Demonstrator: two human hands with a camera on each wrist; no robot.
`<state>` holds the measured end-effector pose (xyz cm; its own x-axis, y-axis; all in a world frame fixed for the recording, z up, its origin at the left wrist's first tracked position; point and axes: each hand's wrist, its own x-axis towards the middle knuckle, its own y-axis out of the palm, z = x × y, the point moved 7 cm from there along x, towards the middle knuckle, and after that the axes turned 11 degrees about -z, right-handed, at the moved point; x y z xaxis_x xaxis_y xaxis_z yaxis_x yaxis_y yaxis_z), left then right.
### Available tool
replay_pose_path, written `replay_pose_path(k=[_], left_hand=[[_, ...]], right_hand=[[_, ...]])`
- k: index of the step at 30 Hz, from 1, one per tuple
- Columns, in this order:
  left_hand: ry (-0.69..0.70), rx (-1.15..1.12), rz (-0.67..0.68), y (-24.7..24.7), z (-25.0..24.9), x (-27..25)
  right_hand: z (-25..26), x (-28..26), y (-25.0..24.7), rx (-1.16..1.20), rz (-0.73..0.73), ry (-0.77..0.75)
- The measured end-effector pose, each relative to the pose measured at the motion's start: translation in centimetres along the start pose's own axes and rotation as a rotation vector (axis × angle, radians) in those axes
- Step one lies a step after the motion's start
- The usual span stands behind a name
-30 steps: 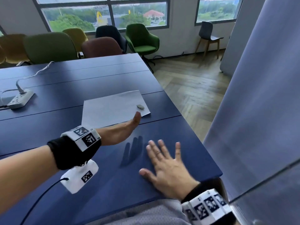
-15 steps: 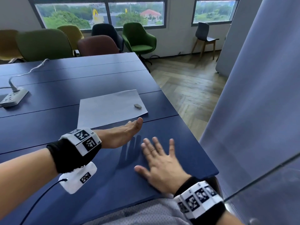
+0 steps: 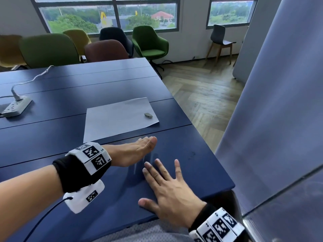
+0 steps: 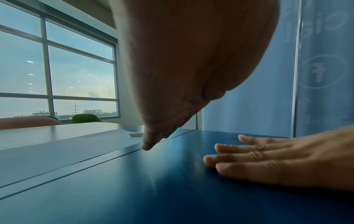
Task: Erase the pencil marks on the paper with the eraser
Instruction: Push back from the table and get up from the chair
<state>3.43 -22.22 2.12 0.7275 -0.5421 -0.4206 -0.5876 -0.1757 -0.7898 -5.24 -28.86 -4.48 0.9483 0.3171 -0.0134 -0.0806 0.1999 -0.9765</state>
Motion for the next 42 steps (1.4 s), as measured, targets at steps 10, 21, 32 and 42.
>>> replay_pose_path(k=[10,21,32,42], left_hand=[[-0.077,0.045,0.044,1.7,-1.3,-0.1],[-0.020,0.122,0.033,3.6,-1.0,-1.2],[-0.060,0.052,-0.058,5.1,-2.5,-2.2],[-0.034,-0.285,-0.360,6.4,-5.0,-2.6]], right_hand=[[-8.9,-1.1,-2.7,-0.109,-0.004,0.276],[-8.2,-3.6,-1.7,-0.078,0.051,0.141],[-6.5,-4.4,-1.6,-0.106,0.051,-0.018],[-15.5,-5.9,-7.1,0.207,-0.397,0.362]])
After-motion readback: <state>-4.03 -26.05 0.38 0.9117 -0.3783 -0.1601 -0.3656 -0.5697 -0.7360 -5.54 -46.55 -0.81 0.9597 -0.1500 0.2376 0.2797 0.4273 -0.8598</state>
